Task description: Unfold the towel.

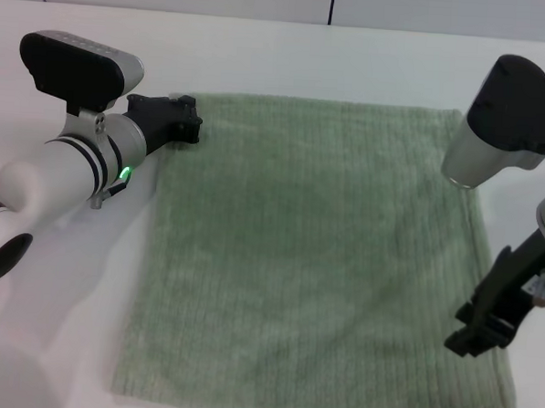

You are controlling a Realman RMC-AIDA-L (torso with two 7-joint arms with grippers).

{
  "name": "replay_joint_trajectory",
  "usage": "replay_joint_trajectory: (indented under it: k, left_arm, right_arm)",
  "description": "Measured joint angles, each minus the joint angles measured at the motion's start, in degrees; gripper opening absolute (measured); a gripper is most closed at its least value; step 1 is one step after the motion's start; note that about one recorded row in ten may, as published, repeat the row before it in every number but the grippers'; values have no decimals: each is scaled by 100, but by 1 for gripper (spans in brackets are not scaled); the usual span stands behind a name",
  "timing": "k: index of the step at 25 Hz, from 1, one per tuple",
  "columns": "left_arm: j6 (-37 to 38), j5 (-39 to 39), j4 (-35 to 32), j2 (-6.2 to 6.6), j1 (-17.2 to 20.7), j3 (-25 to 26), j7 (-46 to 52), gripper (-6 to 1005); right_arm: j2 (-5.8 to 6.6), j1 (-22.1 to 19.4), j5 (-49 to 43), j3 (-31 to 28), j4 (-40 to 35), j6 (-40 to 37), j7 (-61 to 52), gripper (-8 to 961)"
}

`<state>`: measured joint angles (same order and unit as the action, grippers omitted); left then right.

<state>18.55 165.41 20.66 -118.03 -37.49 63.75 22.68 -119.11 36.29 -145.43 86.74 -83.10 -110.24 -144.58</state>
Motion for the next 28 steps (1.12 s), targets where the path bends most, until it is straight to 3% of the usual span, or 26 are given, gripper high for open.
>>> replay_joint_trajectory:
  k: [5,8,12,16,19,24,26,27,28]
  left_arm:
    - [-1,0,9,-1,3,0,-1,9]
    - [-1,0,9,-1,11,0,-1,9]
    - [-1,0,9,0,13,0,-1,10]
    - [156,0,8,5,61,44,-1,10]
    - [1144,1,7,-4,363,366,-6,11]
    - [4051,-24,-237,-47,1122,1003,-226,11]
    - [4051,-24,-237,-47,1122,1003,-226,12]
    - [4743,-30,-290,-48,1324,1084,-362,12]
    - [4893,-31,-287,-35,1412,1107,-338,12]
  right_arm:
    - [-15,-101,-99,-102,-176,771,44,275]
    - [-44,-371,-165,-304,-211,1930,77,356]
    - [-72,-790,93,-464,-204,3400,298,351]
    - [-75,-1287,1080,-352,49,5157,1211,352]
    - [-76,-1649,2144,-23,533,6806,2290,352]
    - [-47,-1946,4048,1286,1402,10011,4564,353]
    - [-41,-1918,4299,1933,1727,11363,4976,354]
    - [-40,-1895,4302,2264,1888,12031,5053,354]
    - [-39,-1883,4181,2577,2055,12694,4985,354]
